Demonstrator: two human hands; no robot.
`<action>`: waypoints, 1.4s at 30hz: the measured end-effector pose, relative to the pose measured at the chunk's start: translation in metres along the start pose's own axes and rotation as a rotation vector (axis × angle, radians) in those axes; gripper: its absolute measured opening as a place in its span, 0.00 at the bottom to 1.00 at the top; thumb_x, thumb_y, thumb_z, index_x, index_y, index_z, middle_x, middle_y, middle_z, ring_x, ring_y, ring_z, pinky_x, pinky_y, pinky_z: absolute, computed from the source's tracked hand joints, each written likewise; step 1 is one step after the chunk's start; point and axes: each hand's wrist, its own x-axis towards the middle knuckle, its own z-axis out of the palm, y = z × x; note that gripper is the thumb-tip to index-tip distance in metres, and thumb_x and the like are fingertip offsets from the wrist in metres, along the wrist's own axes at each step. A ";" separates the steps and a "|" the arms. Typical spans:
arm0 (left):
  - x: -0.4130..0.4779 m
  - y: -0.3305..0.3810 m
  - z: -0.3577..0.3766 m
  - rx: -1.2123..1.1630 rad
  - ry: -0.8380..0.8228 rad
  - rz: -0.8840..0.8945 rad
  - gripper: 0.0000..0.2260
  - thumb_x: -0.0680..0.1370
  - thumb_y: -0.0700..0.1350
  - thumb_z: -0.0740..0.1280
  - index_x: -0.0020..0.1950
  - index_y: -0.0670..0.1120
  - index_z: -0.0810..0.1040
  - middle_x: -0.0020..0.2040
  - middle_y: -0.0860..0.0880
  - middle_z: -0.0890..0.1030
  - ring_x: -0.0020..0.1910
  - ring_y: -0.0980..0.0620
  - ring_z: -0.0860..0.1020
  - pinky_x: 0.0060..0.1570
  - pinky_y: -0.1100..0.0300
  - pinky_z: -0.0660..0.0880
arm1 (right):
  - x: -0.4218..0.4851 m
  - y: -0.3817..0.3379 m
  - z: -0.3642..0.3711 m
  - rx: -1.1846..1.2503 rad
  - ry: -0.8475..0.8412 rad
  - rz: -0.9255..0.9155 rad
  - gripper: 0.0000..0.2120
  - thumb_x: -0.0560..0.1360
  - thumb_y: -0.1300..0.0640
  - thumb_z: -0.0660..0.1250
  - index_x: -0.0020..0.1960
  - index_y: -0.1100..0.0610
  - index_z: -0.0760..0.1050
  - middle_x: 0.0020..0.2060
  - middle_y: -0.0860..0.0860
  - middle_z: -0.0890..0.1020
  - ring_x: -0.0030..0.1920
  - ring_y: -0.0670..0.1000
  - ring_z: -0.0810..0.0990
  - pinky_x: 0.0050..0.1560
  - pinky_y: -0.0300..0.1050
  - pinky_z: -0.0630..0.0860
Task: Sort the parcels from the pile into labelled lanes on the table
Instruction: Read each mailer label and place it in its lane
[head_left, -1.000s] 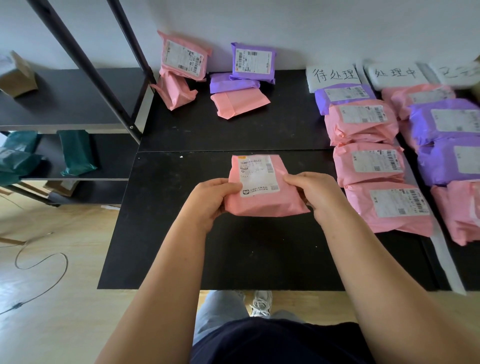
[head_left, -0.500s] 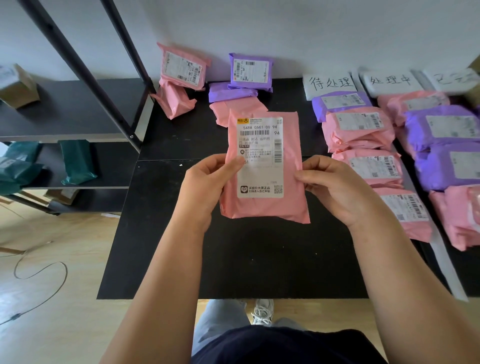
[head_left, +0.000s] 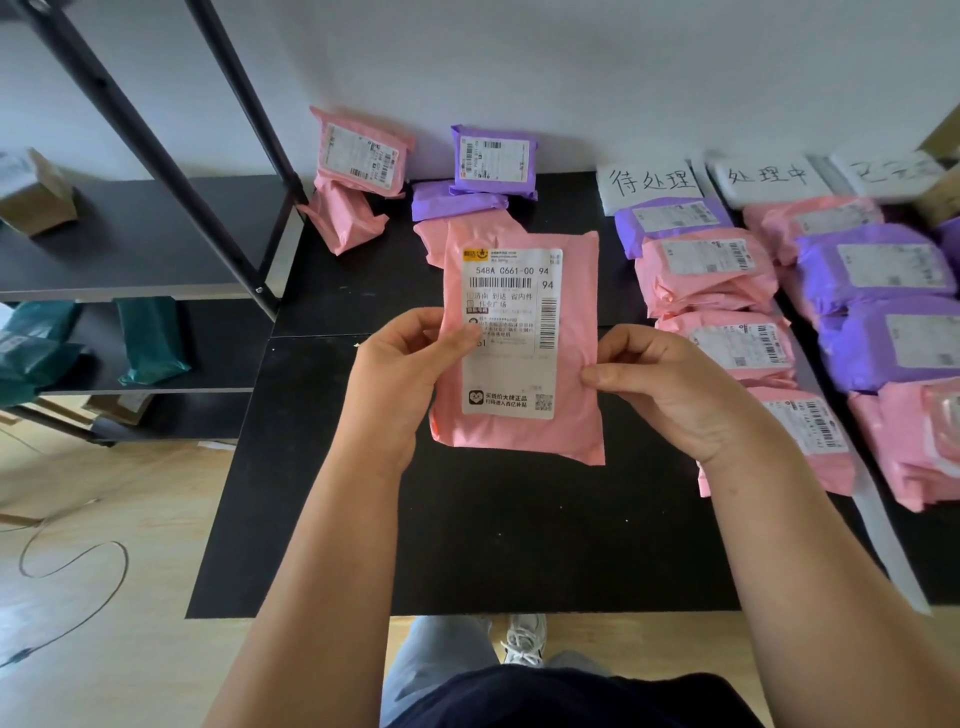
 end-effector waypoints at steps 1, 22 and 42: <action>0.000 0.001 0.000 0.004 0.004 -0.001 0.06 0.75 0.44 0.73 0.51 0.46 0.84 0.48 0.49 0.86 0.48 0.49 0.85 0.43 0.58 0.79 | 0.001 0.000 -0.001 -0.021 0.008 0.002 0.05 0.66 0.59 0.75 0.37 0.51 0.83 0.47 0.56 0.85 0.56 0.58 0.83 0.65 0.58 0.75; 0.003 0.017 0.013 0.502 0.003 0.159 0.05 0.79 0.45 0.69 0.52 0.51 0.84 0.46 0.56 0.84 0.45 0.57 0.82 0.38 0.66 0.73 | -0.001 -0.022 0.019 -0.676 0.485 -0.384 0.17 0.76 0.54 0.73 0.64 0.49 0.79 0.56 0.40 0.80 0.53 0.32 0.75 0.50 0.22 0.68; 0.024 0.003 0.041 0.747 -0.014 0.486 0.09 0.78 0.44 0.69 0.58 0.51 0.82 0.55 0.55 0.80 0.56 0.55 0.74 0.55 0.62 0.72 | -0.015 0.014 0.020 -0.510 0.822 -0.191 0.02 0.76 0.59 0.72 0.45 0.56 0.83 0.42 0.45 0.84 0.45 0.44 0.83 0.44 0.38 0.75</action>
